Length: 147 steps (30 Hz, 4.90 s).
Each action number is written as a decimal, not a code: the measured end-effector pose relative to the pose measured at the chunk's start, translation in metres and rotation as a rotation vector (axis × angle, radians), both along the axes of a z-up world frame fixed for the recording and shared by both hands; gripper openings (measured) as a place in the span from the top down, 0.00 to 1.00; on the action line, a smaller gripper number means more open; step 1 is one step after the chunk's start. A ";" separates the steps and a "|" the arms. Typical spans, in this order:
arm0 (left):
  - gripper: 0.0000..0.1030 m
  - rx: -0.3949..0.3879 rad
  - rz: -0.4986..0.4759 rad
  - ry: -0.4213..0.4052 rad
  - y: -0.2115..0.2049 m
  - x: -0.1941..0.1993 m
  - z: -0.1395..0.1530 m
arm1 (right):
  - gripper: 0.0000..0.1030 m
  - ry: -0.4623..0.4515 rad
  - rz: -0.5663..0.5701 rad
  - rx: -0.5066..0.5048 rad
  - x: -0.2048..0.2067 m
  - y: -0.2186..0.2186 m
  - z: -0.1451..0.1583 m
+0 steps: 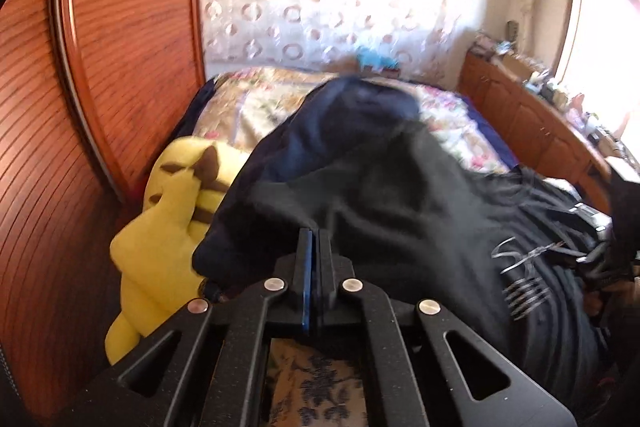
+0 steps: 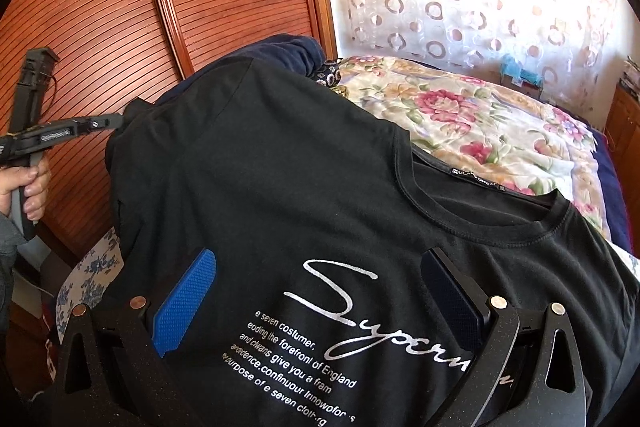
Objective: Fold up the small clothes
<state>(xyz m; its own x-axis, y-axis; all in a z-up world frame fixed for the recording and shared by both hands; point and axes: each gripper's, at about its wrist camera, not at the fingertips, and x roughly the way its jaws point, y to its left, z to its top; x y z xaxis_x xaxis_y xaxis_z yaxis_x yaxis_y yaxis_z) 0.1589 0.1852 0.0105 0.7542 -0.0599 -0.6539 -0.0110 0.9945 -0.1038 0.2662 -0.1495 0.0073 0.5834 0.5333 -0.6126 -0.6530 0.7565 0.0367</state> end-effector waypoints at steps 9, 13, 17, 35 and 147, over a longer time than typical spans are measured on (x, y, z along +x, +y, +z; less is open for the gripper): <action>0.98 0.047 -0.264 -0.071 -0.100 0.030 0.059 | 0.01 -0.008 -0.064 0.029 -0.005 -0.020 -0.002; 0.98 0.074 -0.367 -0.053 -0.148 0.048 0.057 | 0.01 -0.003 -0.117 0.053 -0.012 -0.033 -0.002; 0.96 0.070 -0.360 -0.070 -0.147 0.047 0.060 | 0.01 0.006 -0.161 0.058 -0.022 -0.041 -0.007; 0.29 0.036 0.039 0.061 -0.012 0.023 -0.011 | 0.01 0.049 -0.100 0.040 -0.043 0.008 -0.013; 0.24 0.049 -0.158 0.168 -0.132 -0.027 -0.110 | 0.73 0.175 -0.173 0.025 -0.030 0.013 -0.051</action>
